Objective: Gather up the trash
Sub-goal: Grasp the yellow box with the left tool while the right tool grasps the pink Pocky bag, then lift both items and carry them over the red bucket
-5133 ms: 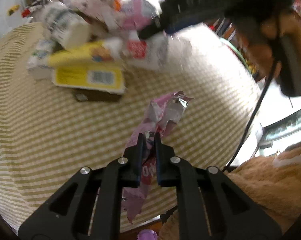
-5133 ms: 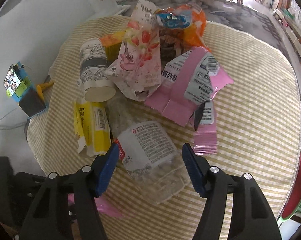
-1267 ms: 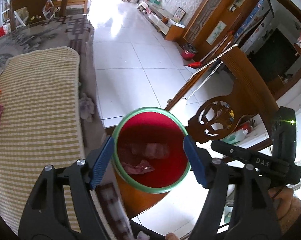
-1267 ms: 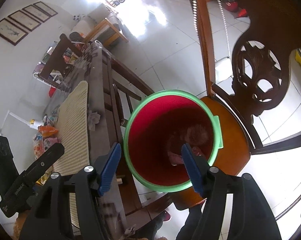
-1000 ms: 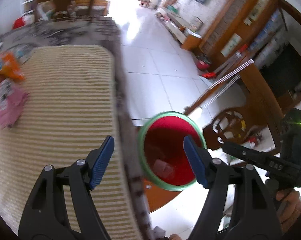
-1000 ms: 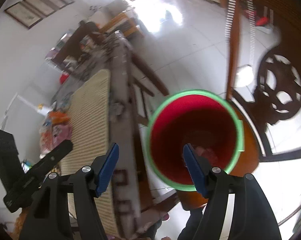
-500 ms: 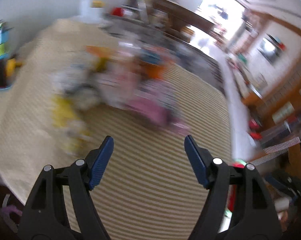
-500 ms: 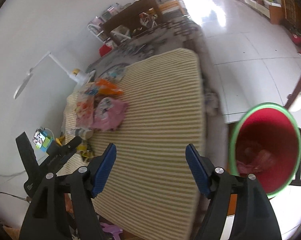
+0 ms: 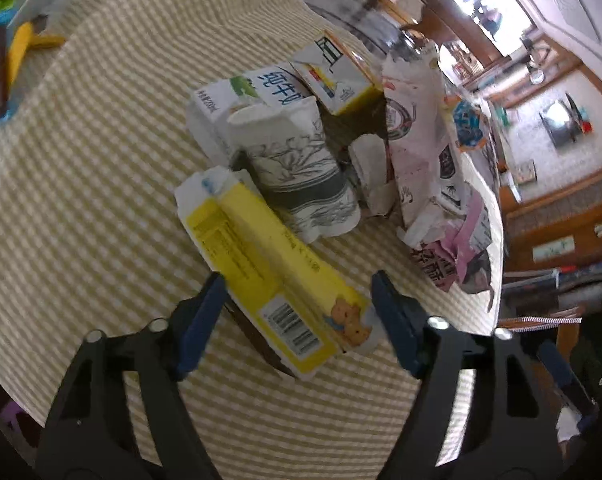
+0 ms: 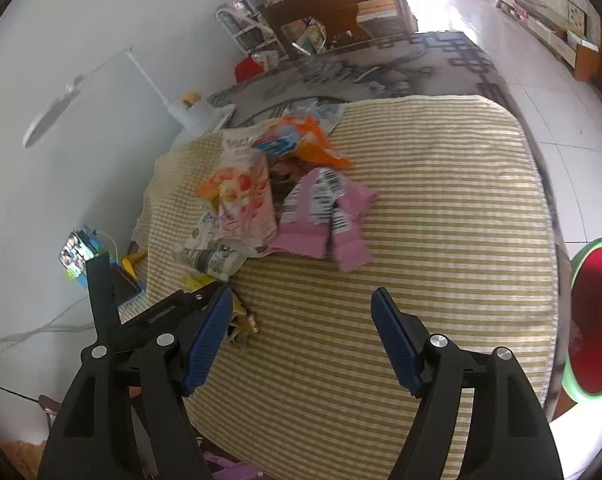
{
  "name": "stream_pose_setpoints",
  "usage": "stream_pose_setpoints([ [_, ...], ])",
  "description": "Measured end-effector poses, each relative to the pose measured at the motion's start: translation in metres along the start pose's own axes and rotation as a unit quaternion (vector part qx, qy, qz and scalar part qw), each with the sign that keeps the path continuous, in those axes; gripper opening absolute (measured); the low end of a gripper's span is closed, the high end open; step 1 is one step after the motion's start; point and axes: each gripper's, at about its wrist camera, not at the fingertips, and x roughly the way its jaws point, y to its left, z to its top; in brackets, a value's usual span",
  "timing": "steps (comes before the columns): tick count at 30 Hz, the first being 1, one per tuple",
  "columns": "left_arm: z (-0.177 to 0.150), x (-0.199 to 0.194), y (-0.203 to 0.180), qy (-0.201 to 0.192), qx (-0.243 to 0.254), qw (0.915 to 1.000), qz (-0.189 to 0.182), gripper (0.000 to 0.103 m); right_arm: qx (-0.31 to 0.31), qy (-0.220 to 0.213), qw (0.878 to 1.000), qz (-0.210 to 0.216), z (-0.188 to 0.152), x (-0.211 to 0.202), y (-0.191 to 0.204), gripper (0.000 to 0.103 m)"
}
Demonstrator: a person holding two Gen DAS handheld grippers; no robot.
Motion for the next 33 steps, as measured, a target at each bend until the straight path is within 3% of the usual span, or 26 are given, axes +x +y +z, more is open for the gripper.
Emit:
stream_pose_setpoints([
  [3,0.014,0.000,0.003,0.017,0.025,0.9990,-0.032,0.033,0.000,0.005,1.000,-0.007,0.004,0.011,0.010,0.070],
  [9,0.026,-0.015,0.031,0.039,0.038,0.9965,-0.063,0.027,-0.018,0.011,1.000,-0.013,0.028,0.040,0.033,0.070],
  [18,0.025,-0.035,0.058,0.027,0.060,0.9970,-0.041,0.027,-0.057,0.024,0.998,-0.015,0.081,0.109,0.063,0.068],
  [20,0.026,-0.032,0.067,0.027,0.047,0.9976,-0.044,0.028,-0.058,0.029,0.998,-0.017,0.089,0.123,0.065,0.066],
  [23,0.027,-0.030,0.078,0.027,0.037,0.9978,-0.048,0.042,-0.059,0.041,0.997,-0.017,0.095,0.140,0.068,0.063],
  [27,0.027,-0.030,0.082,0.034,0.022,0.9968,-0.069,0.052,-0.057,0.052,0.997,-0.023,0.099,0.156,0.068,0.063],
  [33,0.025,-0.020,0.063,0.051,0.035,0.9931,-0.099,0.057,-0.059,0.067,0.995,-0.035,0.099,0.173,0.067,0.061],
])
